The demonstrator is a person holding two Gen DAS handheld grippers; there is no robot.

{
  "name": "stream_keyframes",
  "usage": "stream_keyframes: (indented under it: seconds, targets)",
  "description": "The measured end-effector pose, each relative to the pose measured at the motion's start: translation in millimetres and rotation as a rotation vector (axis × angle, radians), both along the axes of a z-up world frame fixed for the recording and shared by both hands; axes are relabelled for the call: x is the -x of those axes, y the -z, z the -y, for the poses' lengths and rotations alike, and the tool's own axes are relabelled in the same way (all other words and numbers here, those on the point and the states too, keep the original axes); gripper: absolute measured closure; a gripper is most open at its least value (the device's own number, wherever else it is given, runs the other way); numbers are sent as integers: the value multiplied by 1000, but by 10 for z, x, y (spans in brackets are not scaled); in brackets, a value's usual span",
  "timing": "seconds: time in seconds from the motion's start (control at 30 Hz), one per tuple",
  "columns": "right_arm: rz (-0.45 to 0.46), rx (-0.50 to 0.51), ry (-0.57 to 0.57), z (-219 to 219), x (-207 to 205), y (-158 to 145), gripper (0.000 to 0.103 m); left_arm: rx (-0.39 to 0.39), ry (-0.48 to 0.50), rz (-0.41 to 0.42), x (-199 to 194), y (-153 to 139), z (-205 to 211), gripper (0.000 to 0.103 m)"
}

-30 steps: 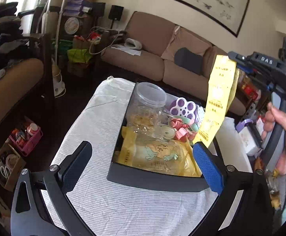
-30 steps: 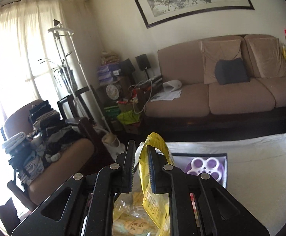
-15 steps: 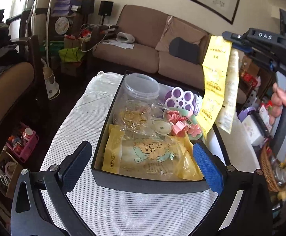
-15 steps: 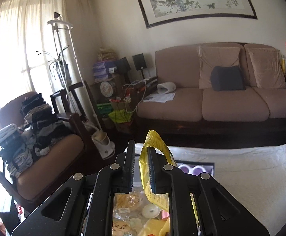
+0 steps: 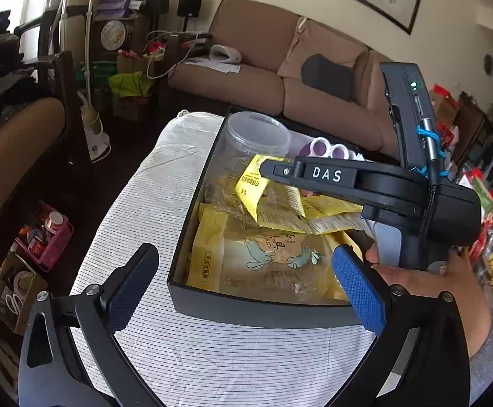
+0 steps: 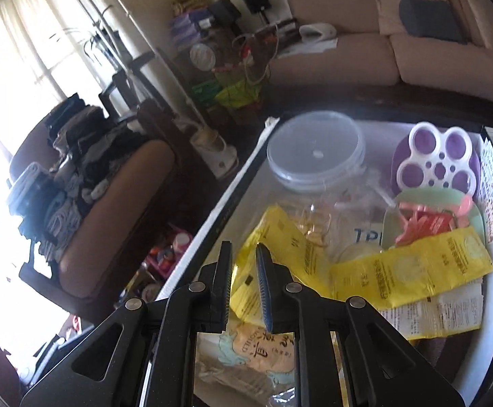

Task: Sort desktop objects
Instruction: 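Lower the strip into the black box beside the snack bags with the right tool, then open the right tool to release the strip into the box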

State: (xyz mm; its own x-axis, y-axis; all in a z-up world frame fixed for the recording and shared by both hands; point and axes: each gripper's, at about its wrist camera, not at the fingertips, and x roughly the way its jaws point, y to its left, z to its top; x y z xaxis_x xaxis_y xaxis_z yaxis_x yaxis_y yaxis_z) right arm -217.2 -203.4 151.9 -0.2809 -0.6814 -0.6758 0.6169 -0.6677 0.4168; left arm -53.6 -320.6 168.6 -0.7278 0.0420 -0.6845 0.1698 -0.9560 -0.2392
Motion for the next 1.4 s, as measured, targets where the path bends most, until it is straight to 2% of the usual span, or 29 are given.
stream_keyframes:
  seconds: [0.1, 0.2, 0.23, 0.27, 0.33, 0.47, 0.53, 0.57, 0.63, 0.73, 0.93, 1.0, 1.1, 1.2, 1.23, 1.3, 1.37, 1.4]
  targets:
    - [43, -24, -51, -112, -5, -45, 72, -22, -8, 9, -11, 26, 77, 0]
    - [41, -8, -77, -321, -21, -173, 70, -52, -30, 10, -30, 45, 178, 0]
    - [19, -1, -62, -408, -17, -231, 70, -62, -36, 7, -41, 43, 200, 0]
    - [-17, 8, -37, -493, 1, -299, 65, -71, -39, 2, -50, 35, 210, 0]
    - [-78, 10, 10, -567, 75, -375, 51, -80, -34, -4, -59, 16, 204, 0]
    - [-128, -57, 3, -358, 233, -319, 51, -23, -8, 14, -17, 20, 47, 0]
    - [-129, -114, -38, -158, 271, -229, 51, 5, -1, 26, 19, 34, -18, 0]
    - [-142, -162, -56, -51, 276, -195, 51, 5, 2, 29, 31, 41, -29, 0]
    - [-212, -248, -85, 145, 232, -147, 58, -5, 3, 31, 51, 52, -25, 0]
    - [-268, -338, -101, 254, 193, -34, 82, -11, 0, 32, 66, 58, -3, 0]
    - [-253, -409, -42, -127, 254, 75, 84, -10, -2, 42, 82, 83, 32, 0]
    - [-251, -431, 7, -353, 340, 92, 90, -10, 2, 40, 76, 75, 20, 0]
    - [-178, -400, 135, -782, 582, 124, 90, -8, 3, 35, 60, 59, 8, 0]
    - [-136, -378, 208, -1016, 709, 85, 90, -13, 2, 32, 66, 56, 11, 0]
    - [-131, -345, 222, -1076, 720, 32, 88, -14, 2, 32, 72, 55, 11, 0]
    - [-122, -183, 199, -1133, 648, -138, 84, -12, 0, 34, 75, 59, 7, 0]
    - [-121, -107, 117, -1051, 548, -233, 47, -13, 1, 38, 91, 74, 1, 0]
    - [-144, -96, 67, -946, 468, -272, 43, -13, 1, 40, 95, 80, -9, 0]
